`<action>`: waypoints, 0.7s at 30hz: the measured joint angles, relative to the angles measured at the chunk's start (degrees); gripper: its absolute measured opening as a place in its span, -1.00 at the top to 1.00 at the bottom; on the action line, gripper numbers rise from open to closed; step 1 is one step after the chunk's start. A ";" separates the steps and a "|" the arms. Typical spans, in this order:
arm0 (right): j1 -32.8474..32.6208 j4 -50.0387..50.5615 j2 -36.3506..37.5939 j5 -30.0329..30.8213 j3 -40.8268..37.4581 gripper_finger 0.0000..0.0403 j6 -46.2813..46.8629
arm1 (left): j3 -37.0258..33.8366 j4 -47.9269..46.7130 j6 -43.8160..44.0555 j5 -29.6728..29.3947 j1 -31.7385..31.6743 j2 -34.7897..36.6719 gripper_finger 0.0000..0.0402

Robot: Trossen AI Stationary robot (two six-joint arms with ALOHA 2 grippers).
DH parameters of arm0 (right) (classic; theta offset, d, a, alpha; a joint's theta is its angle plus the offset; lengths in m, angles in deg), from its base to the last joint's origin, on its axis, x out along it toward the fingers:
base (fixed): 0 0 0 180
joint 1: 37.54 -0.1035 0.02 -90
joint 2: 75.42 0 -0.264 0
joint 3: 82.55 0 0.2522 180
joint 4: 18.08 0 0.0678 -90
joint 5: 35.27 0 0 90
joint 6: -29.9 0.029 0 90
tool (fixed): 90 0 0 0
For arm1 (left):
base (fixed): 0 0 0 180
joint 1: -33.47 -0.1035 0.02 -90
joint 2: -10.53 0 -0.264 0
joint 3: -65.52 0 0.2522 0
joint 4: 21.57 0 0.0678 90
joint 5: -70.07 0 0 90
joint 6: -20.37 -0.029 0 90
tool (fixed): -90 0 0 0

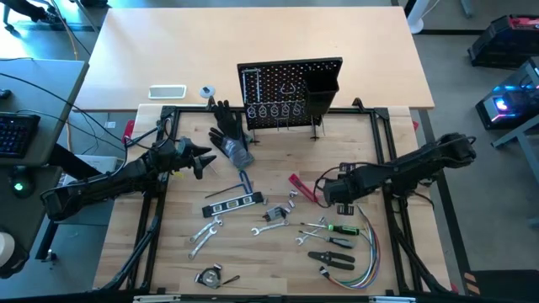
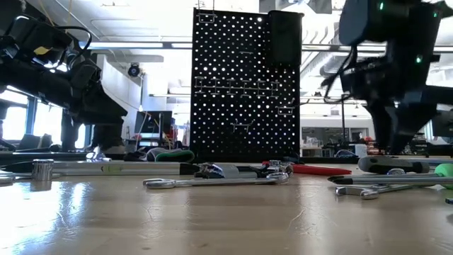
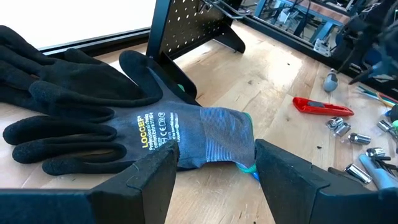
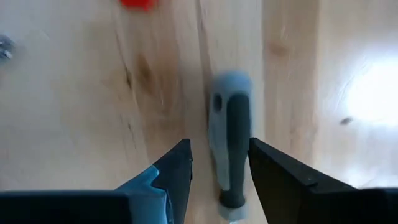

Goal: Hang tools onto peg board
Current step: Hang the top gray screwdriver on the pegboard

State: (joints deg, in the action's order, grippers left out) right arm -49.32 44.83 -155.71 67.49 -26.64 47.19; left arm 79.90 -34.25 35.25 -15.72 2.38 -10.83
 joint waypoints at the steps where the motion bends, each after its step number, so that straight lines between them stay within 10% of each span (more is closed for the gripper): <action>1: 0.87 -0.28 -0.02 -1.01 -0.83 0.23 0.47 | 0.00 0.00 0.00 0.00 0.00 0.00 -0.02; 21: 7.93 -18.70 0.42 -7.89 -11.94 0.43 2.61 | 0.00 0.04 -0.52 0.07 0.02 0.00 -0.02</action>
State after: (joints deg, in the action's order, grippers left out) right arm -41.39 26.13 -155.29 59.60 -38.58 49.80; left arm 79.90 -34.21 34.72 -15.65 2.40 -10.83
